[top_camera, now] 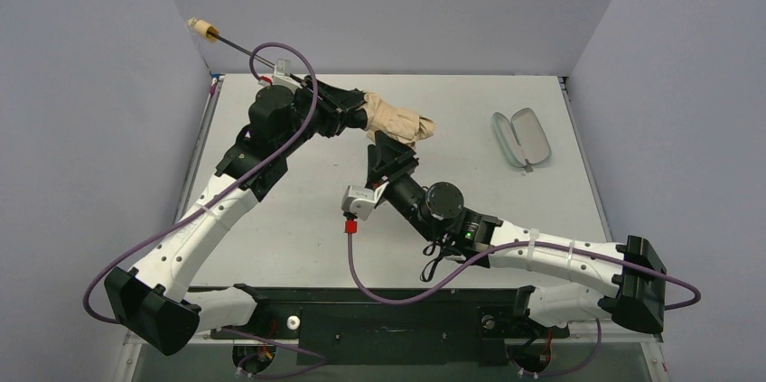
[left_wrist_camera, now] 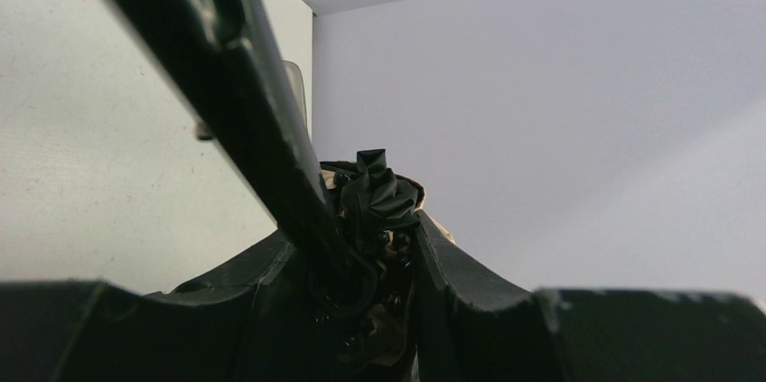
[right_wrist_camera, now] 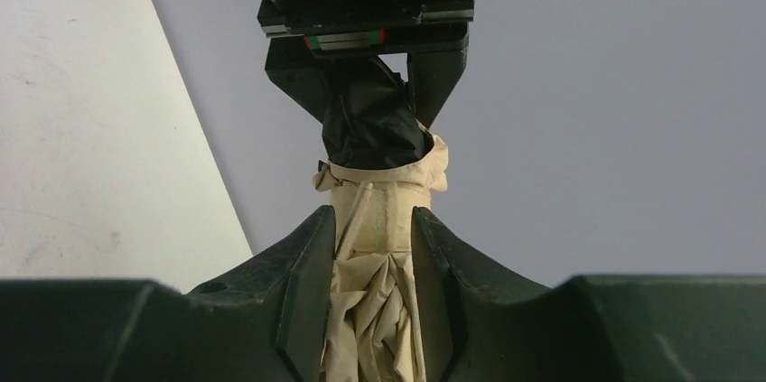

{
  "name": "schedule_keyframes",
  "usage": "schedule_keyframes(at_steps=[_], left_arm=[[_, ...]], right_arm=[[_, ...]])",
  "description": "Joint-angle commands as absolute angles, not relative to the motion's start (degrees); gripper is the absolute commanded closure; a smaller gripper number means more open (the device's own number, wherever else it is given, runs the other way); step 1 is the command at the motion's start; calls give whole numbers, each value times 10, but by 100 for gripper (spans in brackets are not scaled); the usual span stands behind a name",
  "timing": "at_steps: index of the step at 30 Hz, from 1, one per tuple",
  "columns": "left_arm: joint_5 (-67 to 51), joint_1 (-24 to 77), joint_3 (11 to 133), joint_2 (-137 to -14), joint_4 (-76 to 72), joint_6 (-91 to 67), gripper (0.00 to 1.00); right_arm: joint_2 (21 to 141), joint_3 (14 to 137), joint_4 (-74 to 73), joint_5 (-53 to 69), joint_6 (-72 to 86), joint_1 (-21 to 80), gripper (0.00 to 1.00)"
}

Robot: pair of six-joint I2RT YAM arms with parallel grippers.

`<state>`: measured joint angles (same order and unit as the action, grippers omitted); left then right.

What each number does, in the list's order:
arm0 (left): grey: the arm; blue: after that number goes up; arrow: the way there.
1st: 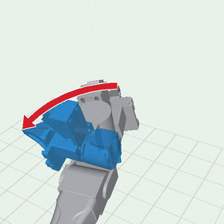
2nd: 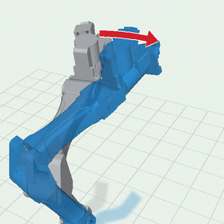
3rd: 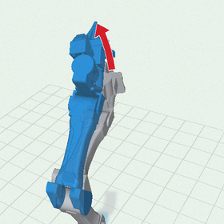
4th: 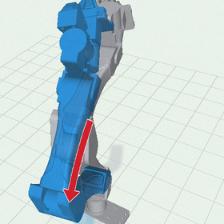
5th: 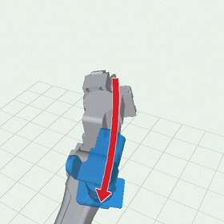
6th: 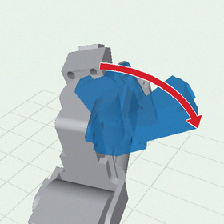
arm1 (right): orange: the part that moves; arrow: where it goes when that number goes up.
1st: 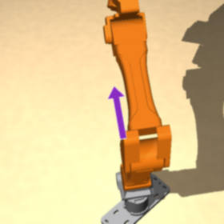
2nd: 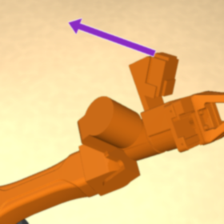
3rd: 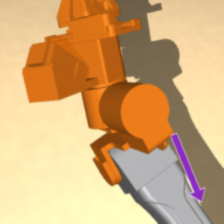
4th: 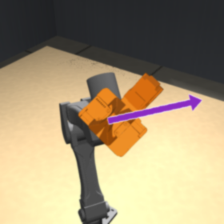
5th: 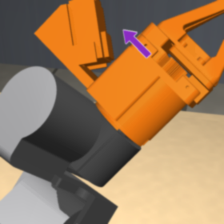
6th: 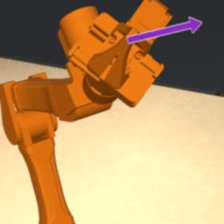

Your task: Open the umbrella

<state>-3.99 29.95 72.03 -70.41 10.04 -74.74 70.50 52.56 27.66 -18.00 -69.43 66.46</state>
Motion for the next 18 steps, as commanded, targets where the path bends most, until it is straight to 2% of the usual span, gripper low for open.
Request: schedule_keyframes(at_steps=[1,7,12,14,15,18], left_arm=[[-50,305,749,-692,35,-753,100],[-52,308,751,-694,32,-754,100],[-51,308,754,-694,32,-753,100],[-51,308,755,-694,33,-753,100],[-51,308,755,-695,33,-753,100],[-50,308,757,-695,35,-753,100]], right_arm=[[721,556,309,-189,-695,648,71],[744,570,304,-187,-705,633,85],[756,572,296,-181,-716,620,88],[757,570,292,-178,-721,617,93],[758,570,287,-175,-722,617,99],[761,573,271,-170,-723,613,100]])
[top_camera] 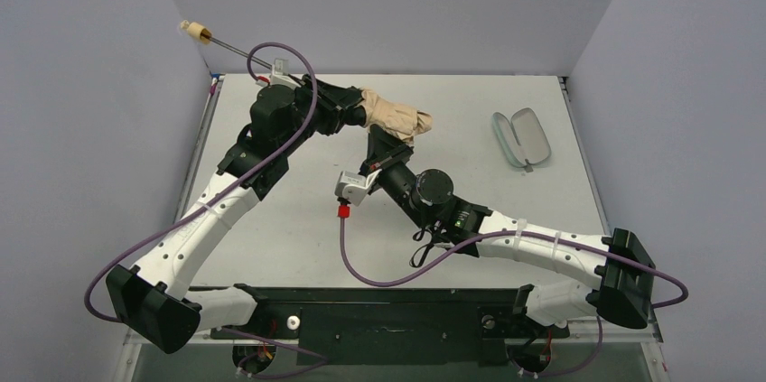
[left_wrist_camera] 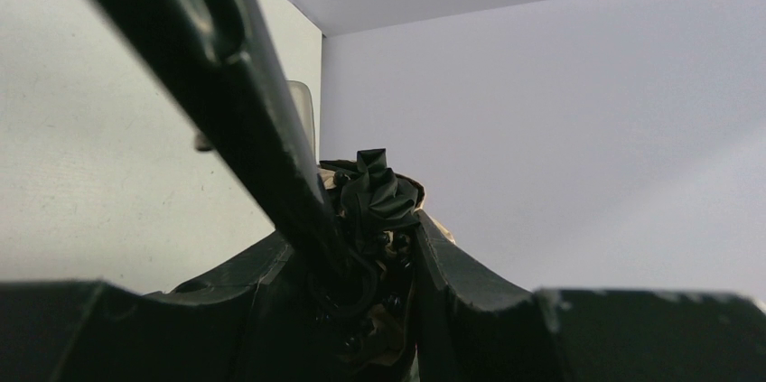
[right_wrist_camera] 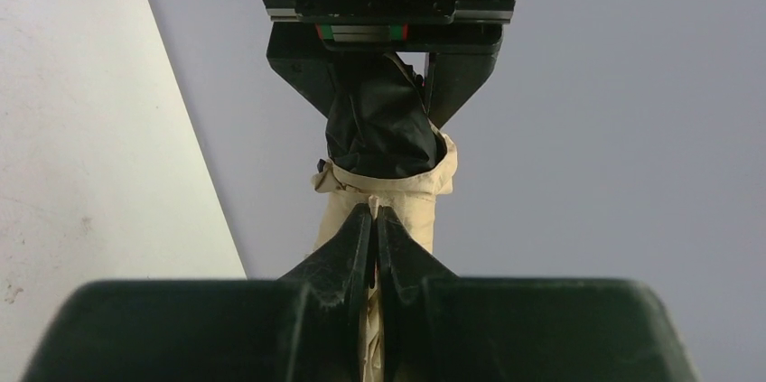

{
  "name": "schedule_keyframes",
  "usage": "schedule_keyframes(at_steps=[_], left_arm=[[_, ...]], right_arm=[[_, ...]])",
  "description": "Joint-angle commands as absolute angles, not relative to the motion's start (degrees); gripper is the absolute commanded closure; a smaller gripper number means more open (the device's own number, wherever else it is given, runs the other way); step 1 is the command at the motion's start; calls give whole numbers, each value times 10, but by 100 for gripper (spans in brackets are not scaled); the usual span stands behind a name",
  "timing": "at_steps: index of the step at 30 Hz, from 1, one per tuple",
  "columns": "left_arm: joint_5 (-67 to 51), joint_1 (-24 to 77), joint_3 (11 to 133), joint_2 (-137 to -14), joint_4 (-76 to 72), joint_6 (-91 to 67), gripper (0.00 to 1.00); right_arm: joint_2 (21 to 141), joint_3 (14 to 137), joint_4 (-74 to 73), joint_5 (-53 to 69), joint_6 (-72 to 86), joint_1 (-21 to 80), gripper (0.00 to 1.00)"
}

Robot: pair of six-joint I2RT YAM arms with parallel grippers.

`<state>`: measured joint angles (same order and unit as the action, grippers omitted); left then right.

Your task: Open the umbrella

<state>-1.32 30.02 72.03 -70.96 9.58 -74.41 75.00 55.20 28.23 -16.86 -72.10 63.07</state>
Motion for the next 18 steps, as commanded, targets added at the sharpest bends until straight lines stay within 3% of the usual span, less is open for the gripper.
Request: schedule_keyframes(at_steps=[1,8,18], left_arm=[[-50,308,757,-695,36,-752,100],[-49,308,762,-697,33,-754,100],[-53,308,762,-697,38,-762,100]], right_arm=[[759,573,256,-163,-722,612,100],[753,583,118,-88,-705,596,100],[821,652,-102,-83,-694,578,100]])
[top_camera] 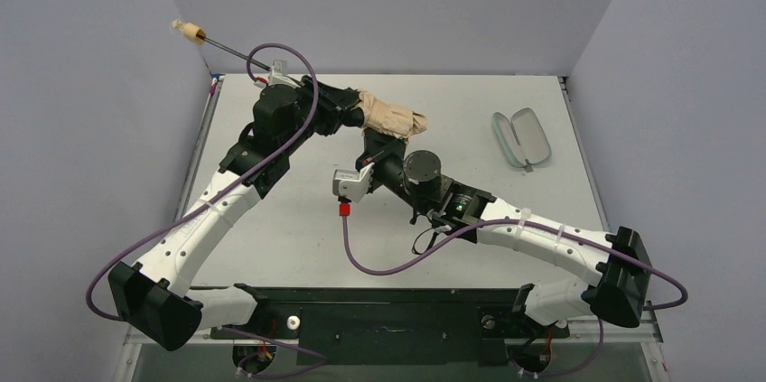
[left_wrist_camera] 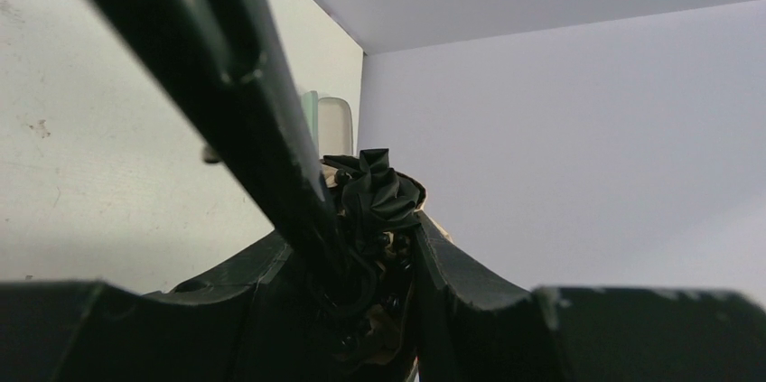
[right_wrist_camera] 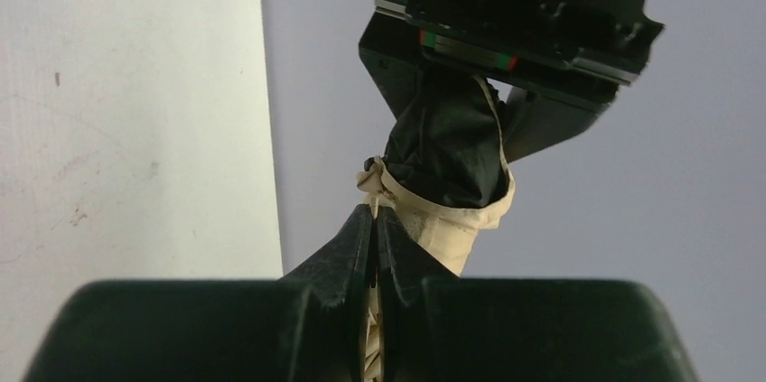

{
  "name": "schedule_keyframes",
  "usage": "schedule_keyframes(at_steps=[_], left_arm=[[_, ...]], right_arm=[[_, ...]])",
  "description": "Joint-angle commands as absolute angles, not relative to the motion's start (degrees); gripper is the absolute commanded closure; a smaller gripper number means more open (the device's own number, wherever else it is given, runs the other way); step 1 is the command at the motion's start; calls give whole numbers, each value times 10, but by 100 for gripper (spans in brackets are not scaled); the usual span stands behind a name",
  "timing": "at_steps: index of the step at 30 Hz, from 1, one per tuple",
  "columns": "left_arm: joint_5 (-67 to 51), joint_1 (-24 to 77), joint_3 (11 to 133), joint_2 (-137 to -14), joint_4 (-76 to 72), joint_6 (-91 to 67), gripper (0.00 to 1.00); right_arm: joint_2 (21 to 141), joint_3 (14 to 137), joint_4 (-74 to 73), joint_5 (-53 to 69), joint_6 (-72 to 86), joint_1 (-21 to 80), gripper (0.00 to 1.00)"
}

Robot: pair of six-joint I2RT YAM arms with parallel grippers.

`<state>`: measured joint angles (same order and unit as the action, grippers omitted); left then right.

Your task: Open the umbrella

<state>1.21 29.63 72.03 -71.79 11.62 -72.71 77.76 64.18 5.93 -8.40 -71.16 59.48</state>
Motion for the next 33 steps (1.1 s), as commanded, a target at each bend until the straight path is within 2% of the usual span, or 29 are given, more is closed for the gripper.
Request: schedule_keyframes(at_steps=[1,14,15,16,19,21,28,33], left_arm=[[-54,308,762,-697,38,-763,100],[-53,308,755,-695,26,-768,100],[-52,307,754,-695,25,-762,100],[-50,306,753,-695,22,-760,100],[-51,301,753,-694,14,-738,100],[-52,299,751,-694,10,-719,100],[-66,296,746,-691,9,-594,100],[-160,294,741,-685,-42,-433,100]], right_arm=[[824,656,-113,-82,-697,576,100],[815,628,-180,-98,-721,580,99],[797,625,-180,-88,-718,587,88],[771,612,-171,-83,-708,592,83],[723,587,-151,-77,-683,624,55],[690,587,-160,-74,-650,640,47],[612,661,-241,-48,-461,652,43],[579,717,-264,-37,-320,614,42]])
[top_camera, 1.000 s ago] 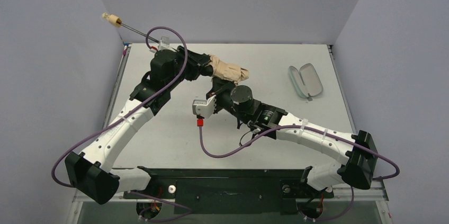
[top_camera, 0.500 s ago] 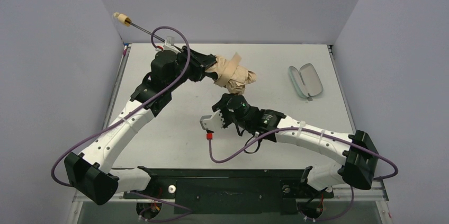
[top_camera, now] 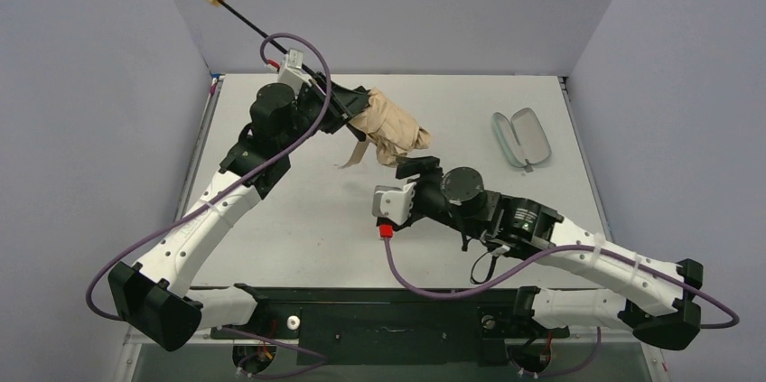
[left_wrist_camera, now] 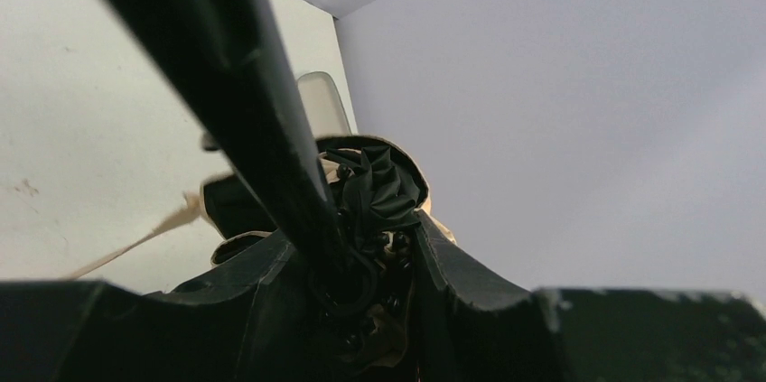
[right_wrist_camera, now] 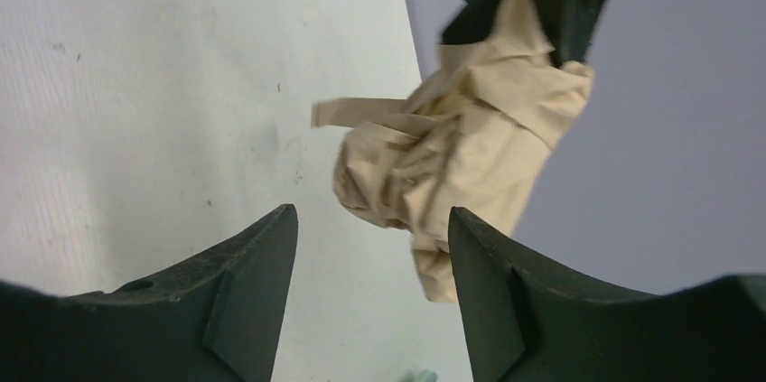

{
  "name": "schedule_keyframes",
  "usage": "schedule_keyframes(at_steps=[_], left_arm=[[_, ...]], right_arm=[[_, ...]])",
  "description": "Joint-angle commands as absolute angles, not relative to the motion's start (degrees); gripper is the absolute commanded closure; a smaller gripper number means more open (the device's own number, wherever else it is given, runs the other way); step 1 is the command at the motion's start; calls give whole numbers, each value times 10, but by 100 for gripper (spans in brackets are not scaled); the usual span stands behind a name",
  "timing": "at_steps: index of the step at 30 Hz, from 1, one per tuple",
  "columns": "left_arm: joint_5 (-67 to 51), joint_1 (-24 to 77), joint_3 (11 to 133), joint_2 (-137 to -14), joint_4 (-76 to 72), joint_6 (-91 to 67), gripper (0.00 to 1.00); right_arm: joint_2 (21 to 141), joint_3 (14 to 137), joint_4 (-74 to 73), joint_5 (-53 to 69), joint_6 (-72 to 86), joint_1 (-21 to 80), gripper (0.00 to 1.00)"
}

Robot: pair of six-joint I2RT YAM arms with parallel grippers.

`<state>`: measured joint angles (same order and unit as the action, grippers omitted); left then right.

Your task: Open the umbrella

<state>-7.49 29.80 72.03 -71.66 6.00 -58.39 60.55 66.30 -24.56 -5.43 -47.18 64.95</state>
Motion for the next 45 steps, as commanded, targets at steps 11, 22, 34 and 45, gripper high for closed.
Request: schedule_keyframes(at_steps=[11,22,34,45], left_arm=[[-490,296,744,-673,76,16,100],[-614,314,778,-712,107,76,100],[-609,337,782,-725,80,28,100],[-618,348,783,-729,83,38,100]], right_arm=[[607,827,-221,136,-15,374,26],[671,861,-126,327,121,376,30],[712,886,-137,357,71,430,42],[736,904,-146,312,33,443,80]])
